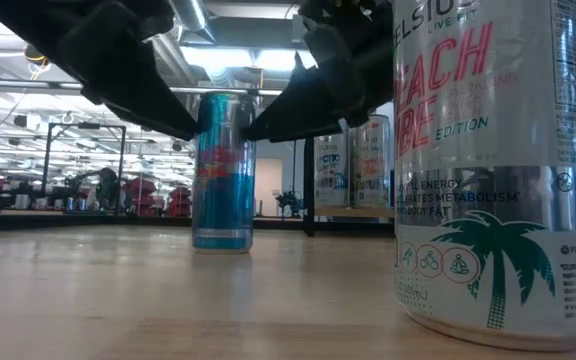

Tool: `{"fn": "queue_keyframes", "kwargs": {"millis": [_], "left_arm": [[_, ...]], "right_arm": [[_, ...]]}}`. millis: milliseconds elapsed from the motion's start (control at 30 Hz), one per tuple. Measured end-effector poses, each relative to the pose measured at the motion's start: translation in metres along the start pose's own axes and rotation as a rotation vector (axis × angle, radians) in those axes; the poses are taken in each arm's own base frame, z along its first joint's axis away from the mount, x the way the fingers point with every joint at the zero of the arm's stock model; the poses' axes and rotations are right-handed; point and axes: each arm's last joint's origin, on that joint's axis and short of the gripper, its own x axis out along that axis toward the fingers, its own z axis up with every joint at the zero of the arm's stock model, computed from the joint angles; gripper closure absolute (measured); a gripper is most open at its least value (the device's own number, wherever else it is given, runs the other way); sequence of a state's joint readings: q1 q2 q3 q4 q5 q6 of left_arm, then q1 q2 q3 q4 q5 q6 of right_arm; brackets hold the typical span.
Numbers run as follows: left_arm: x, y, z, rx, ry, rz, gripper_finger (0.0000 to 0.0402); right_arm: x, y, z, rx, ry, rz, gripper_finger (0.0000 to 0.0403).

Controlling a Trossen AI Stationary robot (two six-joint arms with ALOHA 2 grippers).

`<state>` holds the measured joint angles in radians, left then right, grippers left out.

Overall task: Place canned beverage on shelf
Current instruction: Put the blue soda can aligned with the other blue soda can on the shelf

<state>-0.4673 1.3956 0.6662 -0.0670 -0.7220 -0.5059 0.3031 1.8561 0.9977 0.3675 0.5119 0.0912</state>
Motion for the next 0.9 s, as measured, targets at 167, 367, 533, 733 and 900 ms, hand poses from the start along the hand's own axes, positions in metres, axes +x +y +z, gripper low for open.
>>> {"fn": "queue_keyframes", "kwargs": {"millis": [167,367,533,733,900], "left_arm": [[-0.004,-0.006,-0.002,0.005,0.011,-0.051,0.0144],[-0.009,-0.013,-0.007,0.055,0.069,-0.172,0.0144],[-0.01,-0.014,-0.008,0.084,0.06,-0.16,0.0144],[-0.01,-0.014,-0.008,0.083,0.059,-0.157,0.0144],[-0.01,-0.014,-0.008,0.084,0.058,-0.156,0.0144]], "right_arm": [[-0.007,-0.007,0.006,-0.008,0.014,-0.051,0.01],[-0.023,-0.011,0.018,-0.016,0.035,0.033,0.01],[-0.028,-0.009,0.034,0.037,-0.062,0.177,0.01],[-0.016,-0.008,0.034,0.04,-0.148,0.184,0.01],[0.0,-0.017,0.026,0.066,-0.153,0.17,0.01]]}}
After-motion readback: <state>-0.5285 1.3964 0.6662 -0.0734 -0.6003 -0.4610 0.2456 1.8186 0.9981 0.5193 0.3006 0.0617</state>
